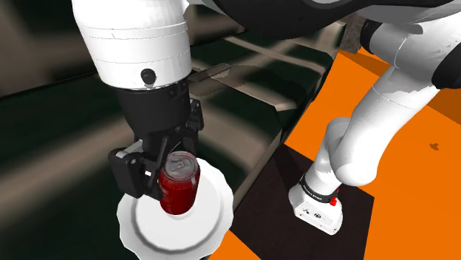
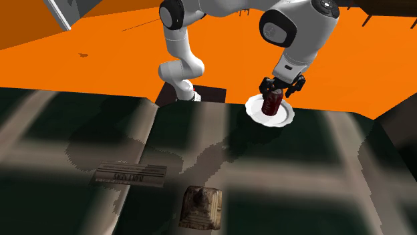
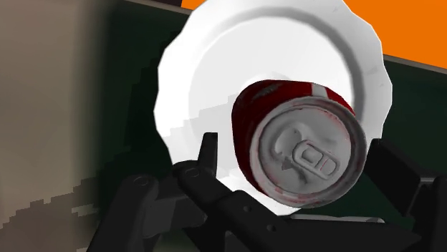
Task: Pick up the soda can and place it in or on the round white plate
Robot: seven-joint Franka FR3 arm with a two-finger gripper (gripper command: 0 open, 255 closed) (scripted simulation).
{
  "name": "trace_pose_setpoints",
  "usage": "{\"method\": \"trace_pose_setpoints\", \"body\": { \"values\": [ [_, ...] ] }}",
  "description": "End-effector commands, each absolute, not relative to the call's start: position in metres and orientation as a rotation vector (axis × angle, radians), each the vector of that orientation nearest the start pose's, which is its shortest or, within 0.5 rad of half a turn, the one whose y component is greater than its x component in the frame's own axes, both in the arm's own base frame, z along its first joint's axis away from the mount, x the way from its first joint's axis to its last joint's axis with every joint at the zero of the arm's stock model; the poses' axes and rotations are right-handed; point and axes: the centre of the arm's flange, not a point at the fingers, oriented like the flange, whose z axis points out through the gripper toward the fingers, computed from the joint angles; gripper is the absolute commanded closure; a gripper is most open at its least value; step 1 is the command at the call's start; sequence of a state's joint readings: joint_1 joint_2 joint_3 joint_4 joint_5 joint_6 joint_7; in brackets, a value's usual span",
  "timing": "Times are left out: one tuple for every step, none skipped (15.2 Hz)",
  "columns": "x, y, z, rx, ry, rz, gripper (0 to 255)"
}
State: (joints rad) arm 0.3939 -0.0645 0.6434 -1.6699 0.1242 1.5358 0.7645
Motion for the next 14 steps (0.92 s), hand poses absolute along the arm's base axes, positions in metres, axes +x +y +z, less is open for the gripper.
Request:
{"method": "trace_pose_setpoints", "body": {
  "values": [
    [0.251, 0.470, 0.603, -3.119, -0.423, 0.186, 0],
    [0.251, 0.470, 0.603, -3.119, -0.423, 0.186, 0],
    [0.252, 0.471, 0.616, -3.119, -0.423, 0.186, 0],
    [0.254, 0.471, 0.630, -3.119, -0.423, 0.186, 0],
    [0.255, 0.472, 0.643, -3.119, -0.423, 0.186, 0],
    [0.256, 0.472, 0.653, -3.119, -0.423, 0.186, 0],
    [0.256, 0.472, 0.653, -3.119, -0.423, 0.186, 0],
    [0.256, 0.472, 0.653, -3.119, -0.423, 0.186, 0],
    [0.256, 0.472, 0.653, -3.119, -0.423, 0.186, 0],
    [0.256, 0.472, 0.653, -3.119, -0.423, 0.186, 0],
    [0.256, 0.472, 0.653, -3.119, -0.423, 0.186, 0],
    [0.256, 0.472, 0.653, -3.119, -0.423, 0.186, 0],
    [0.256, 0.472, 0.653, -3.119, -0.423, 0.186, 0],
    [0.256, 0.472, 0.653, -3.119, -0.423, 0.186, 0]
  ]
}}
